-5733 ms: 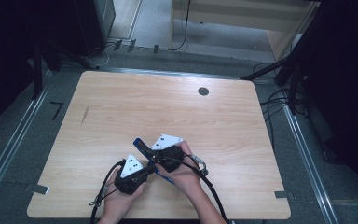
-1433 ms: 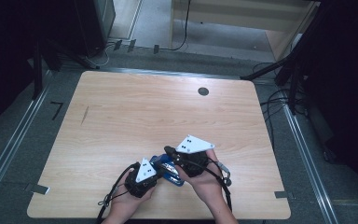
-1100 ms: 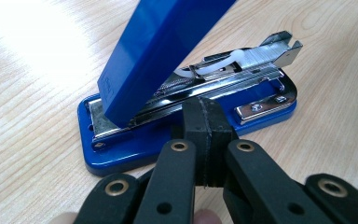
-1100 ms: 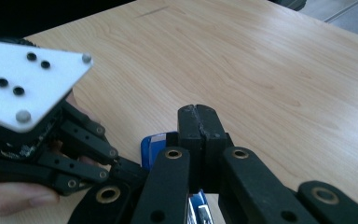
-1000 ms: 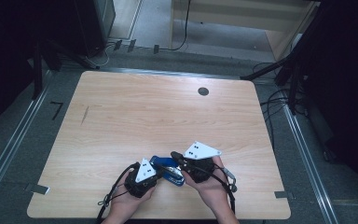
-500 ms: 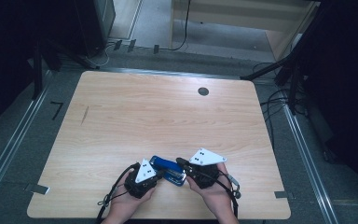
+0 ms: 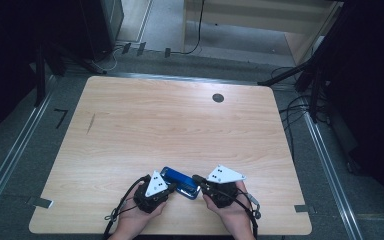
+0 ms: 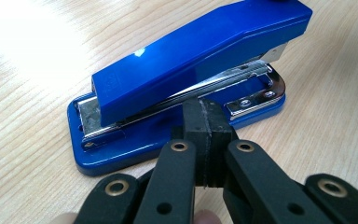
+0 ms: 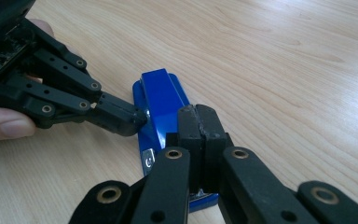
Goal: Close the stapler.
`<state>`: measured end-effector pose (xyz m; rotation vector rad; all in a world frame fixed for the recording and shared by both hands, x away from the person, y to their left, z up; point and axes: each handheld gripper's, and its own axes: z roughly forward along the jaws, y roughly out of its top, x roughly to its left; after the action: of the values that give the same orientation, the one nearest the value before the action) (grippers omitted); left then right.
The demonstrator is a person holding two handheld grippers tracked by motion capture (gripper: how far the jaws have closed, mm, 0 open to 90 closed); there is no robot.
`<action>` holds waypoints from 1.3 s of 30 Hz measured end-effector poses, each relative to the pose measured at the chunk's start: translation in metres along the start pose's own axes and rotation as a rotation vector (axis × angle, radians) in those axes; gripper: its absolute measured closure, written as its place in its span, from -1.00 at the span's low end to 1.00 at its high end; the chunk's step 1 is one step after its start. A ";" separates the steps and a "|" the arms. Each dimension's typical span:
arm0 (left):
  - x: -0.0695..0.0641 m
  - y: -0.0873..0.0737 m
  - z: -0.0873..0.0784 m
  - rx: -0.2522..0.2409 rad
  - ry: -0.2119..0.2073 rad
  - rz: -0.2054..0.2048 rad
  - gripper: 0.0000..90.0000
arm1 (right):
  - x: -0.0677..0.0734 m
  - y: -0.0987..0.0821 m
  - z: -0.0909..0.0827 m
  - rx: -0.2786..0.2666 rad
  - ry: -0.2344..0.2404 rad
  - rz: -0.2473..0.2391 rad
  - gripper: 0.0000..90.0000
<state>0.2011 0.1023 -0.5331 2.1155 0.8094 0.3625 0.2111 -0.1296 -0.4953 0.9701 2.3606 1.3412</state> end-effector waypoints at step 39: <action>0.000 0.000 0.000 0.005 0.002 -0.005 1.00 | 0.013 -0.010 -0.002 -0.034 -0.032 0.004 1.00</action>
<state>0.2012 0.1022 -0.5333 2.1180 0.8170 0.3605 0.1964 -0.1256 -0.5009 0.9802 2.3060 1.3527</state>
